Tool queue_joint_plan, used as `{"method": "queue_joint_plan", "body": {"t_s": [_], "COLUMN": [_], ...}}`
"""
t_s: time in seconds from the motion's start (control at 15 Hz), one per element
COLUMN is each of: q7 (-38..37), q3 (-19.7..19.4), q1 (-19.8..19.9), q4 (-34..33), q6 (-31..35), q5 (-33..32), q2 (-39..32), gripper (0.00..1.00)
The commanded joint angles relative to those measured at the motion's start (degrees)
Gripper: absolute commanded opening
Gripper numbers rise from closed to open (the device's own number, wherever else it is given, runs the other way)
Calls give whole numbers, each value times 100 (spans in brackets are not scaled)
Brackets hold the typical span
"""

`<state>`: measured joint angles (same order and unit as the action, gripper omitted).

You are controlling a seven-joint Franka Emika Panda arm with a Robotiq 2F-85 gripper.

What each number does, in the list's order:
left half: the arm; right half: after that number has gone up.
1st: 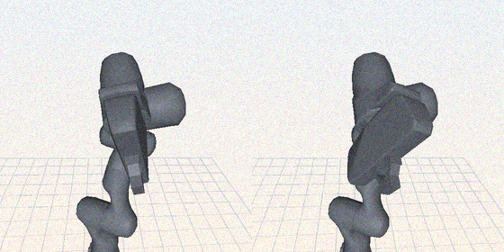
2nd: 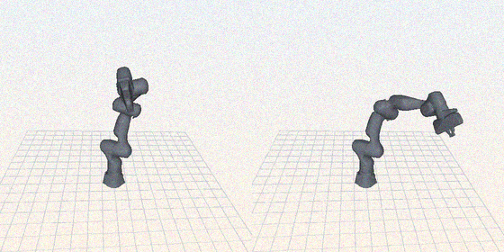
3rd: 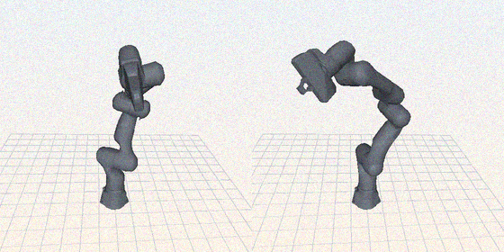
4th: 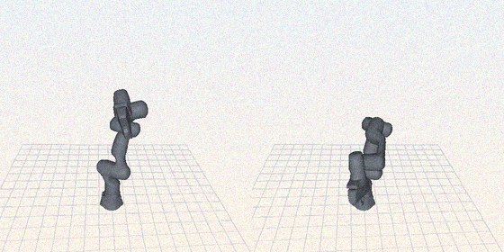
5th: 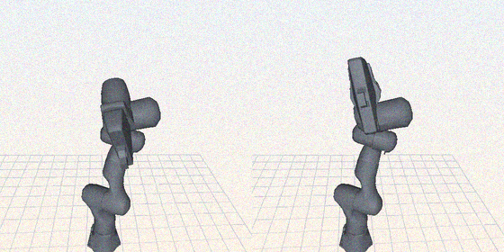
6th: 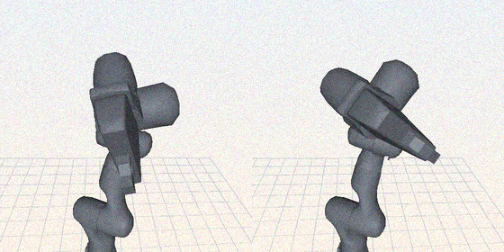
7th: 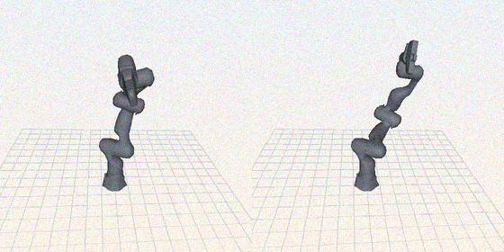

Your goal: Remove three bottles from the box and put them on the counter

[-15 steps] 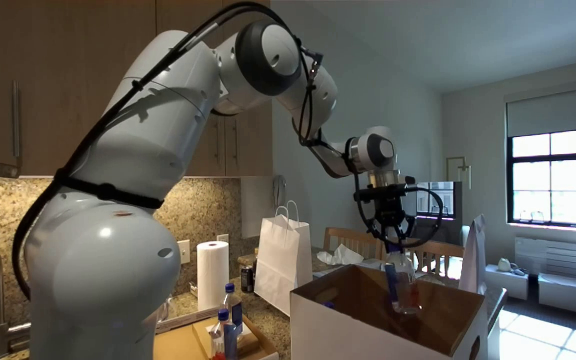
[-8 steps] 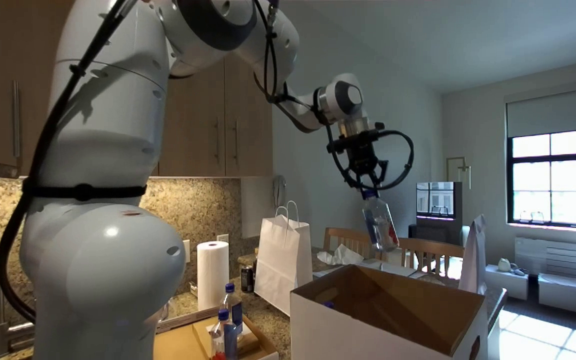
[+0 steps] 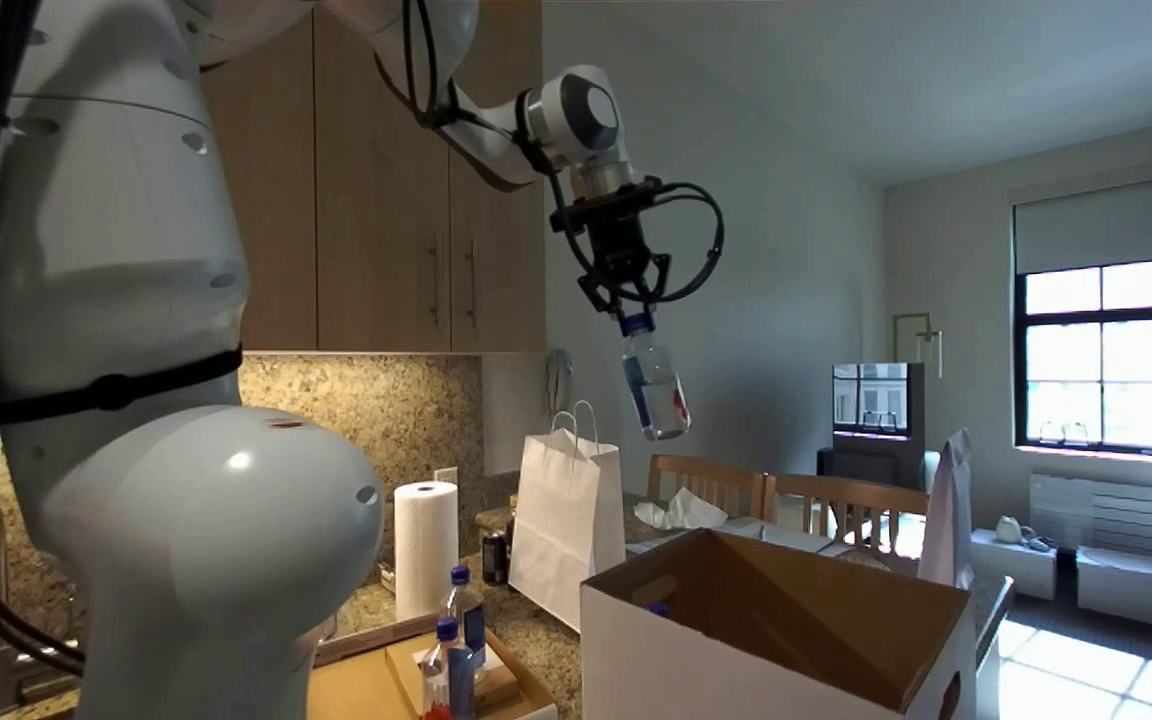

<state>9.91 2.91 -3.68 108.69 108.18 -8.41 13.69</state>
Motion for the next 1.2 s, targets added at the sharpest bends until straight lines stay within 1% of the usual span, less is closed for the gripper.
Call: {"method": "queue_joint_plan", "body": {"t_s": [0.0,0.13,0.4,0.67,0.73,0.8,1.07,1.13], "q7": [437,756,1671,2673,2676,2290,2473,2473], "q3": [194,292,235,-8,-109,109,-34,-33], "q1": [-259,-460,-881,-1203,-1181,-1109,-1101,-1103], "q4": [587,800,1145,1356,1353,1163,1210,1212], "q6": [-87,-126,-51,115,182,-58,-12,-12], "q5": [-68,-92,230,666,815,597,715,716], "q2": [614,732,1095,1380,1365,1158,1216,1216], "gripper": [11,11,12,12,12,36,36,12]}}
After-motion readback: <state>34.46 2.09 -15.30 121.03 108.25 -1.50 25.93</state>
